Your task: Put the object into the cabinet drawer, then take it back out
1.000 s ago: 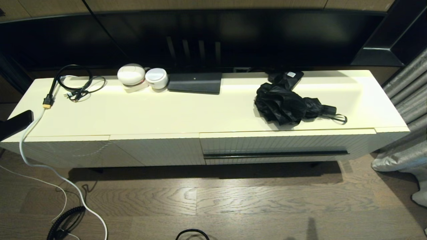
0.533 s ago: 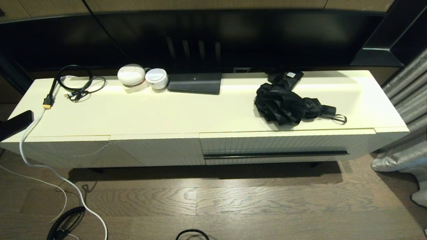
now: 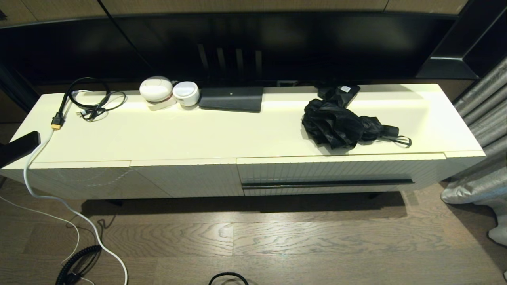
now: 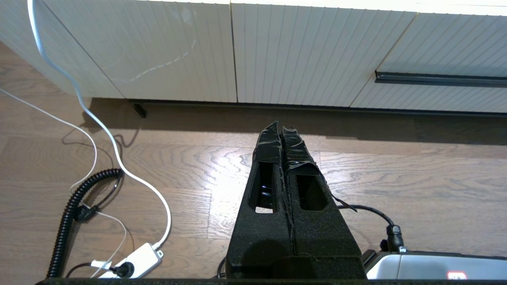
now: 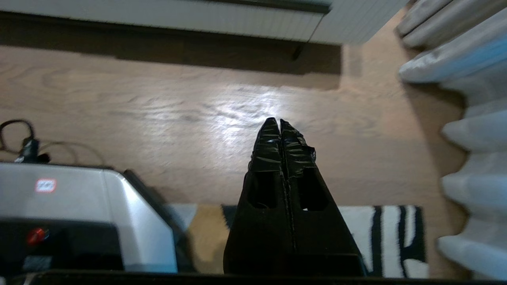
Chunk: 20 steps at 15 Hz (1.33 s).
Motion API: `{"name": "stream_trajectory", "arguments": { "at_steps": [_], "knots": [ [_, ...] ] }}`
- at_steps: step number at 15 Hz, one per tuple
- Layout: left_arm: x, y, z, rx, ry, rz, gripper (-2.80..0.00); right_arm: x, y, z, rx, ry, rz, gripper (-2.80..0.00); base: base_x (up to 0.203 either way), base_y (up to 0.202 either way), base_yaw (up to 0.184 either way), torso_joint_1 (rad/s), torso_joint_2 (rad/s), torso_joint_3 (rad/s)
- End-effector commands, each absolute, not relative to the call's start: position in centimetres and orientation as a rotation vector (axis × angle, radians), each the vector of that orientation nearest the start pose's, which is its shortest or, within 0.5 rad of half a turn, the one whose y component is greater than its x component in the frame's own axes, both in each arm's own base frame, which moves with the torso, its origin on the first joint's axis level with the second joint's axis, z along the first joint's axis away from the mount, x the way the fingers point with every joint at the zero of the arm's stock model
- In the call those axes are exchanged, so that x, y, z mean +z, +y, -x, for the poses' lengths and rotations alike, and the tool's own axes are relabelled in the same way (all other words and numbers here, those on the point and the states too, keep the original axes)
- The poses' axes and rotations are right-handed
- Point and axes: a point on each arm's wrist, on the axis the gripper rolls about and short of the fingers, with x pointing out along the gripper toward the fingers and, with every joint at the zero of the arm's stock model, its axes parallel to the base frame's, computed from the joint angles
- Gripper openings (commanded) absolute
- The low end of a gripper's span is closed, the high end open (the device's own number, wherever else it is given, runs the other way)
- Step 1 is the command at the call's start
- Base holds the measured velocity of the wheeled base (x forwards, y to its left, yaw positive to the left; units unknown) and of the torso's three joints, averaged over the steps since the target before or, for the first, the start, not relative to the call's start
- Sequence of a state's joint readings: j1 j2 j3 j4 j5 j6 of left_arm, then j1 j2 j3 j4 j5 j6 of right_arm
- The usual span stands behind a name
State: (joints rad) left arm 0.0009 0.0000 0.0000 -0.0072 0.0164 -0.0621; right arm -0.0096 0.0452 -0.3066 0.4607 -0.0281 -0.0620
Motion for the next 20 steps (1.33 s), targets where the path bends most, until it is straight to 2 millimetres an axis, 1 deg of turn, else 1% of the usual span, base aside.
{"name": "stream_trajectory", "arguments": {
  "at_steps": [1,4,6,7,8,9,10,20],
  "knots": [
    [7.6,0.0,2.3,0.017,-0.008,0.063,-2.8,10.4,0.1,5.4,0.007,0.191,0.048,-2.8,0.0,0.0,0.0,0.0,0.0,0.0],
    [7.6,0.0,2.3,0.018,-0.008,0.063,-2.8,9.7,0.1,4.4,0.021,0.131,0.049,-2.8,0.0,0.0,0.0,0.0,0.0,0.0],
    [7.6,0.0,2.3,0.017,-0.008,0.063,-2.8,8.6,0.1,3.0,0.018,0.046,0.051,-2.8,0.0,0.0,0.0,0.0,0.0,0.0],
    [7.6,0.0,2.3,0.018,-0.008,0.063,-2.8,8.5,0.1,2.5,0.011,-0.037,0.056,-2.8,0.0,0.0,0.0,0.0,0.0,0.0],
    [7.6,0.0,2.3,0.018,-0.008,0.063,-2.8,8.5,0.1,2.4,0.008,-0.08,0.058,-2.8,0.0,0.0,0.0,0.0,0.0,0.0],
    [7.6,0.0,2.3,0.018,-0.008,0.063,-2.8,8.2,0.1,2.3,0.006,-0.061,0.056,-2.8,0.0,0.0,0.0,0.0,0.0,0.0],
    [7.6,0.0,2.3,0.018,-0.008,0.063,-2.8,7.6,0.1,2.3,0.006,-0.005,0.051,-2.8,0.0,0.0,0.0,0.0,0.0,0.0],
    [7.6,0.0,2.3,0.018,-0.008,0.063,-2.8,7.6,0.0,2.3,-0.018,-0.003,-0.003,-2.8,0.0,0.0,0.0,0.0,0.0,0.0]
  ]
}}
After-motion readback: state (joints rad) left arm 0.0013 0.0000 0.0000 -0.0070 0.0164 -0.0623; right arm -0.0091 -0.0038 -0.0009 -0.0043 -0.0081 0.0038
